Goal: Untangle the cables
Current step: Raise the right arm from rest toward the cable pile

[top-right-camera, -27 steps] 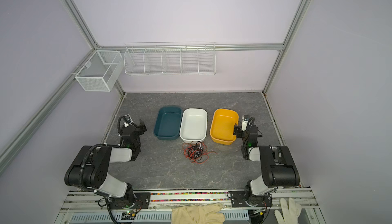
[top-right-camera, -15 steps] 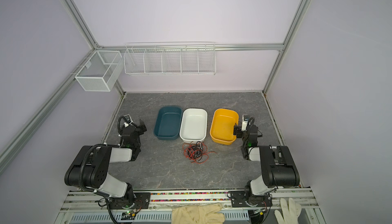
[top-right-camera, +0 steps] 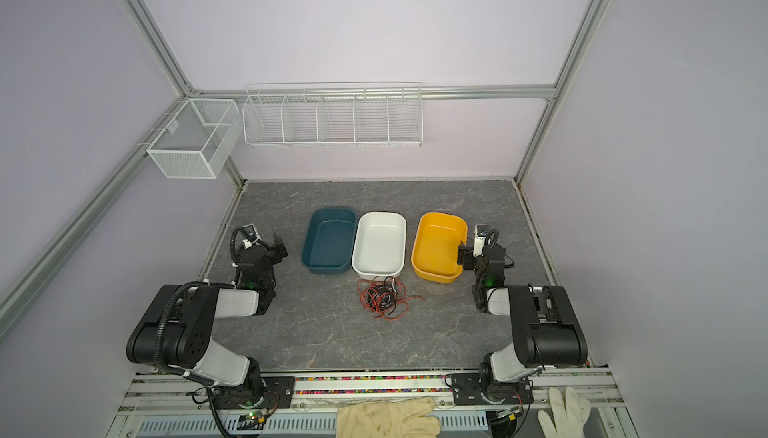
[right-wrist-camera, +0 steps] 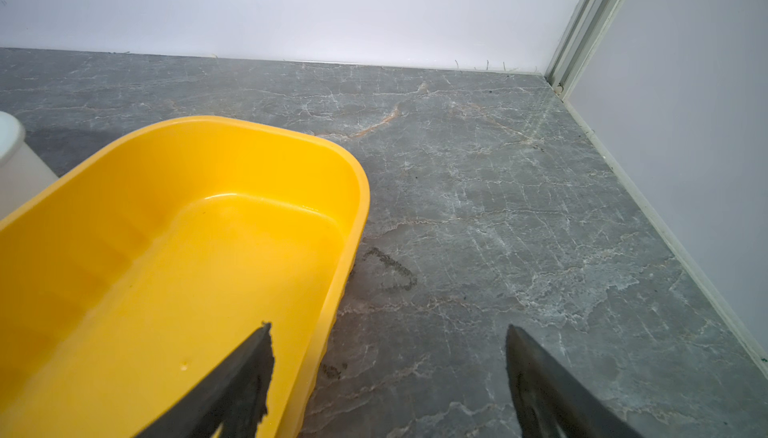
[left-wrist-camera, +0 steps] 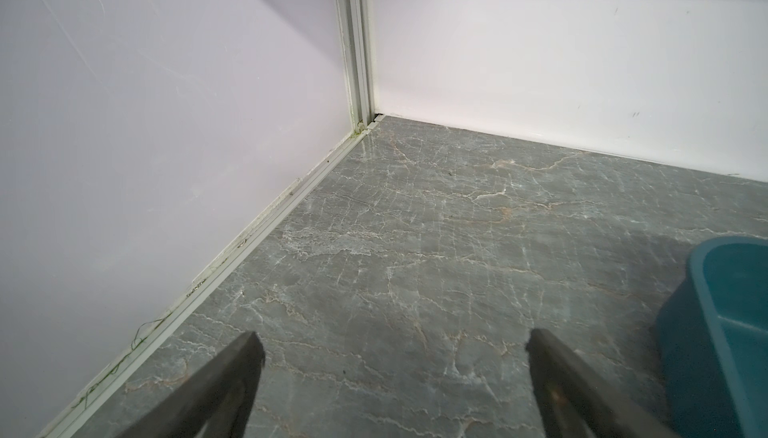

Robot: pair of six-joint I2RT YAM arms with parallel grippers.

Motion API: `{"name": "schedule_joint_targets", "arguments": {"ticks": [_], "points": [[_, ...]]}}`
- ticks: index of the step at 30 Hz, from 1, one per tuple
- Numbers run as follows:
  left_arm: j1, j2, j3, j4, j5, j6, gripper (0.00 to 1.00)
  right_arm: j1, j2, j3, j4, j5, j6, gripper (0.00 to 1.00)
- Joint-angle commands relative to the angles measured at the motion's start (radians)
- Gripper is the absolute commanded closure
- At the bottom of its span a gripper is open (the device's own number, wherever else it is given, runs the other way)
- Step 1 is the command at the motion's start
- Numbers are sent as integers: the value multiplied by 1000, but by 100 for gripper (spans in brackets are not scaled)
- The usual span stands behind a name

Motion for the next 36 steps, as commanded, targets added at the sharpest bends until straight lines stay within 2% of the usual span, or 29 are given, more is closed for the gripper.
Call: {"name": "schedule_joint_targets", "arguments": {"ticks": [1, 4, 9, 12, 17, 20, 21, 24, 25, 27, 28, 30, 36], "points": [[3, 6, -8, 22, 9, 14, 1, 1, -122, 116, -251, 53, 5, 12], [4, 6, -9, 22, 9, 14, 1, 19, -222, 143, -336, 66, 23, 12], [3, 7, -9, 22, 8, 13, 1, 149, -420, 158, -424, 187, 0, 12], [3, 6, -8, 22, 9, 14, 1, 167, -543, 180, -512, 91, 57, 12], [3, 6, -8, 21, 10, 15, 1, 185, -691, 159, -644, 7, 234, 12], [3, 6, -9, 22, 9, 14, 1, 185, -766, 211, -908, 77, 491, 12], [4, 6, -9, 22, 9, 13, 1, 185, -772, 236, -994, 59, 527, 12], [3, 6, -9, 22, 10, 14, 1, 185, -751, 301, -1121, -108, 499, 12], [3, 6, -8, 22, 9, 14, 1, 185, -751, 308, -1148, -123, 525, 11], [3, 7, -9, 22, 9, 13, 1, 185, -769, 331, -1280, -60, 654, 12], [3, 6, -8, 21, 9, 14, 1, 184, -781, 335, -1323, -42, 677, 11], [3, 7, -9, 22, 9, 12, 1, 184, -805, 328, -1310, -86, 614, 11], [3, 6, -9, 21, 10, 15, 1, 185, -943, 215, -1277, -156, 647, 12]]}}
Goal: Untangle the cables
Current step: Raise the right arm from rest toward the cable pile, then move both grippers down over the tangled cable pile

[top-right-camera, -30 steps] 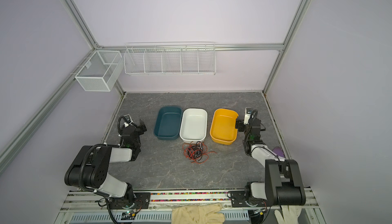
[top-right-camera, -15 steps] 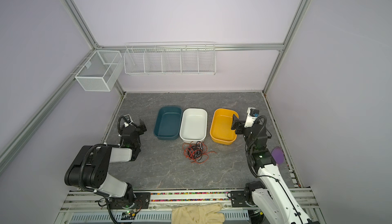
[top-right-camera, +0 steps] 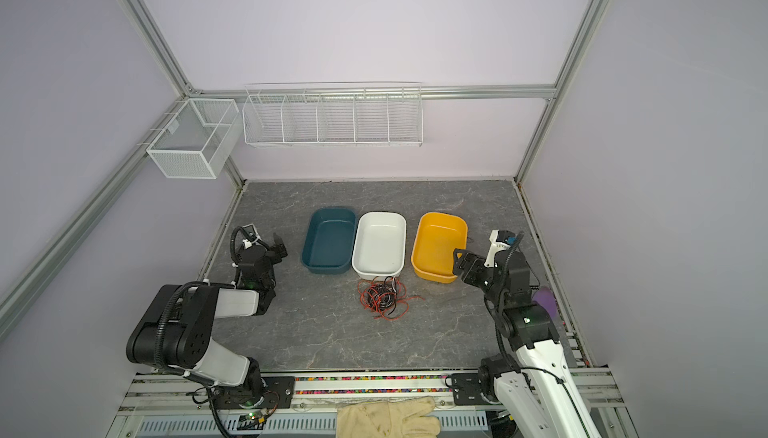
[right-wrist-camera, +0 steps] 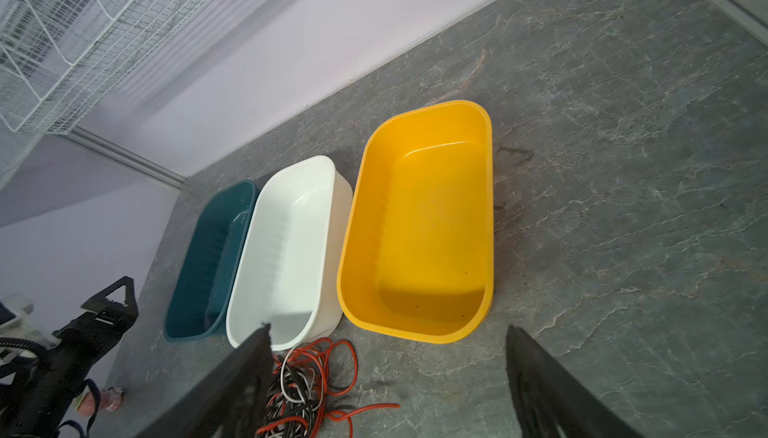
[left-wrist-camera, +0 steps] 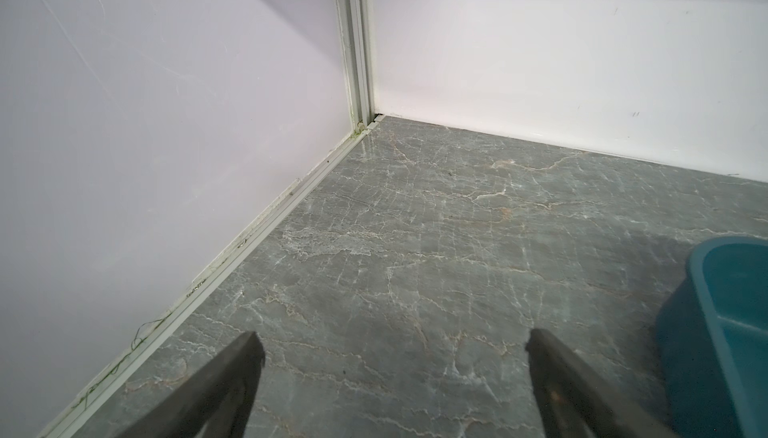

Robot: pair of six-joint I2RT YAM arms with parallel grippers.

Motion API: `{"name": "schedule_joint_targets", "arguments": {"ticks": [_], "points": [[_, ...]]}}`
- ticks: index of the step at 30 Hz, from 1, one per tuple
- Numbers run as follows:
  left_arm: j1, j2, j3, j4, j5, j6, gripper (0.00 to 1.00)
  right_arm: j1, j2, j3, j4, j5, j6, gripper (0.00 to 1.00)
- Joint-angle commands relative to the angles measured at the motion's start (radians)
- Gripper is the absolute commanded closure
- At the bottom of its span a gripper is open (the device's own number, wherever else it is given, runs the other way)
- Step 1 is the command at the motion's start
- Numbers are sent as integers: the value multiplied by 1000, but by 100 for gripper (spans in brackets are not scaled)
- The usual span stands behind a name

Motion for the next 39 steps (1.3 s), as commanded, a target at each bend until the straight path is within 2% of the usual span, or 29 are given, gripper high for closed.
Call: {"name": "schedule_joint_targets", "arguments": {"ticks": [1, 5, 7, 11, 12, 15, 19, 21, 23, 25, 28, 30, 33, 39], "points": [[3, 7, -9, 21, 9, 14, 1, 6, -66, -53, -46, -66, 50, 12], [2, 2, -14, 38, -13, 19, 1, 12, -96, -60, -159, -75, 24, 12], [-9, -45, -18, 13, -16, 30, 1, 12, -117, -65, -208, -65, 13, 12], [-66, -217, 40, -205, -76, 78, 1, 48, -159, -91, -248, -88, 16, 8], [-69, -271, 51, -249, -84, 54, 1, 52, -162, -93, -255, -98, 16, 8], [-69, -474, 137, -537, -81, -176, 1, 70, -159, -104, -274, -127, 13, 7], [-67, -634, 249, -781, 178, -280, 1, 126, -142, -143, -248, -170, 22, 4], [-64, -685, 254, -830, 240, -346, 1, 168, -122, -159, -225, -164, 25, 3], [-50, -726, 265, -912, 289, -489, 1, 223, -77, -158, -198, -141, 24, 2], [-34, -736, 279, -938, 418, -516, 1, 287, -16, -142, -171, -113, 24, 1], [-34, -732, 313, -1039, 516, -591, 1, 395, 89, -104, -135, -54, 31, 0], [-43, -727, 320, -1055, 605, -557, 1, 458, 142, -80, -102, -19, 34, 1], [-113, -737, 330, -1167, 528, -558, 1, 540, 228, -44, -41, 11, 24, 1], [-215, -769, 275, -1273, 415, -615, 1, 649, 431, 53, 22, 37, 30, 4]]}}
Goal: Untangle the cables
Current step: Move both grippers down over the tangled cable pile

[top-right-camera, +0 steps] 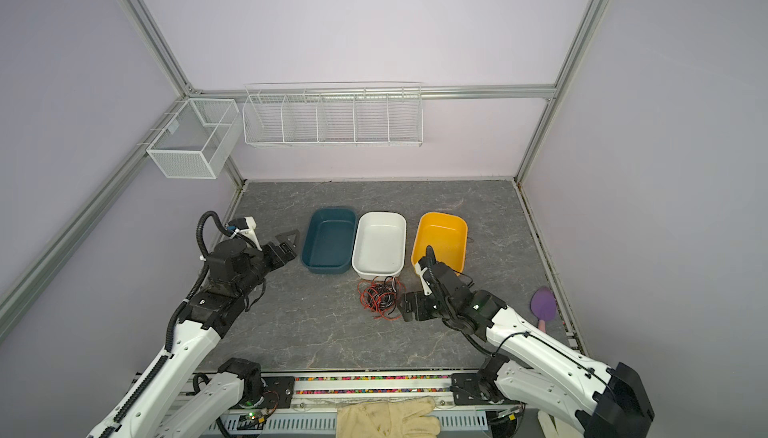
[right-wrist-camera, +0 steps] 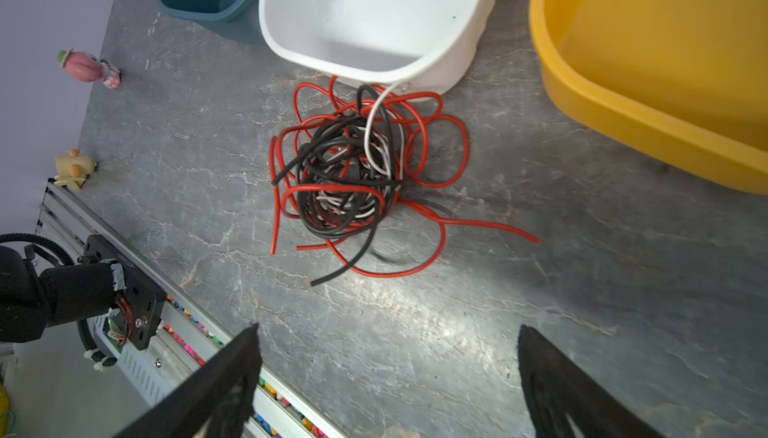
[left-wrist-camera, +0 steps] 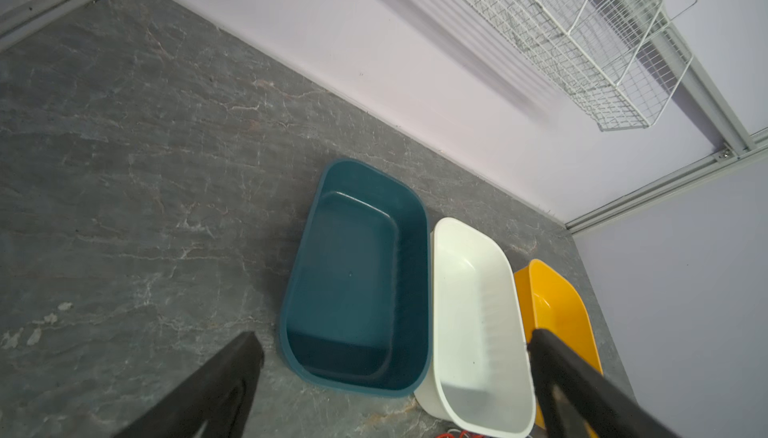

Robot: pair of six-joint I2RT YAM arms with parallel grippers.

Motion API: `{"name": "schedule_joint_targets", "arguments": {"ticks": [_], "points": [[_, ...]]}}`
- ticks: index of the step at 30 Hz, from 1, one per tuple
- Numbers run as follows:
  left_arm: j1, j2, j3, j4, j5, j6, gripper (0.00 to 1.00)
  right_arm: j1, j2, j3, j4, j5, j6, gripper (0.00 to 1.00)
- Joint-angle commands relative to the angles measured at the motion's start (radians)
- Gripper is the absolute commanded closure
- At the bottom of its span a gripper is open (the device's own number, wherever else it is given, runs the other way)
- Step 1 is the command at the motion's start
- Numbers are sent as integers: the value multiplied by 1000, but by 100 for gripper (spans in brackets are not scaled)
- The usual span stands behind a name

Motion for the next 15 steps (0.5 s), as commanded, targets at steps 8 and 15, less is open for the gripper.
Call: {"name": "schedule_joint_targets", "arguments": {"ticks": [8, 15], "points": [[-285, 53, -30, -141, -273, -76, 2, 129, 214, 138, 68, 142, 108, 11], [-336, 83, -93, -76, -235, -105, 1, 138, 279, 134, 123, 126, 218, 15]]}}
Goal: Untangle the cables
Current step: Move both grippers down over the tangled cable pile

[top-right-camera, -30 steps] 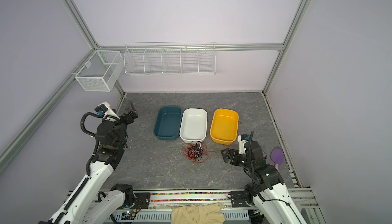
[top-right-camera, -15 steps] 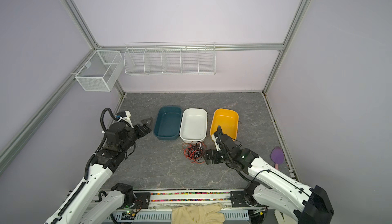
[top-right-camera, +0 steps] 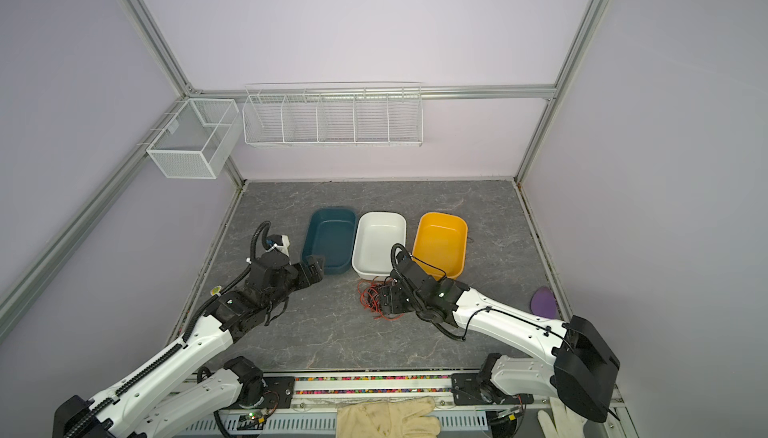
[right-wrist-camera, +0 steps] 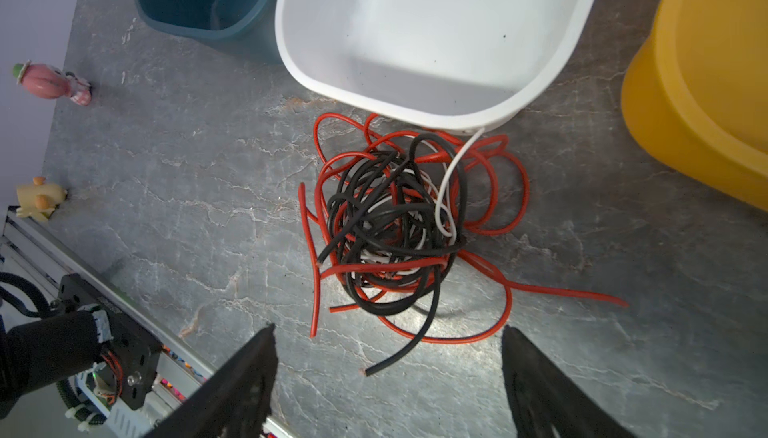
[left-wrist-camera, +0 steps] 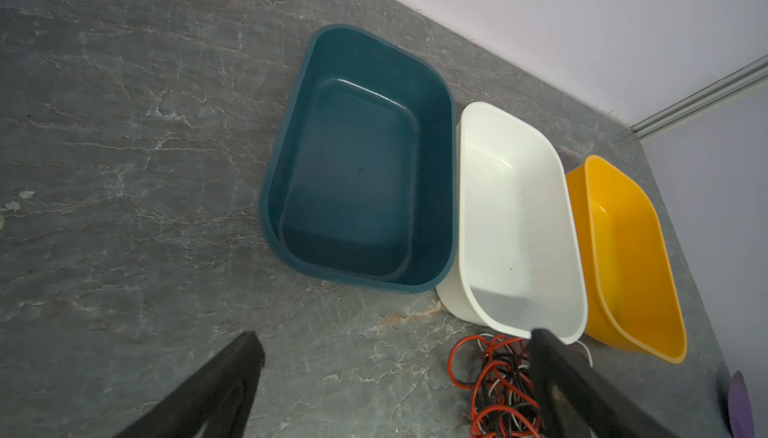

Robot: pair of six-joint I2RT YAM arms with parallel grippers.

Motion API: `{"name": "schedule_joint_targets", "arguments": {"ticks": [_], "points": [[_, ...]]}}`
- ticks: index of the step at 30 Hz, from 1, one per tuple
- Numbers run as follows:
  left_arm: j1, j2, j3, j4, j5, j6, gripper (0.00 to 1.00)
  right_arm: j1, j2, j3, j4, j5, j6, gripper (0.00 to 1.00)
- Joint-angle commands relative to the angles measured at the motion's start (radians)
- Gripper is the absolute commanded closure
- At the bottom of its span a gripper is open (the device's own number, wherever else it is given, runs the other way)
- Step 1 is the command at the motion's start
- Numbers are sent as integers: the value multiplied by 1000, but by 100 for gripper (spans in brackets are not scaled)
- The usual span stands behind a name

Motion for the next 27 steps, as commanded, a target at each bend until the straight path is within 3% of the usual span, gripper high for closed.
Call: {"name": "schedule_joint_targets", "arguments": {"ticks": [1, 16, 21, 27], "points": [[-25, 7, -38, 22, -4, -44, 1, 7, 33, 13, 46, 4, 82, 15], [-77, -42, -186, 98, 23, -177, 0, 8, 194, 42, 117, -24, 22, 29], [-91, -23, -183, 118, 33, -193, 0, 8, 210, 29, 138, -24, 0, 34], [-123, 49, -143, 122, 33, -197, 2, 8, 221, 18, 181, -52, -24, 46]]}}
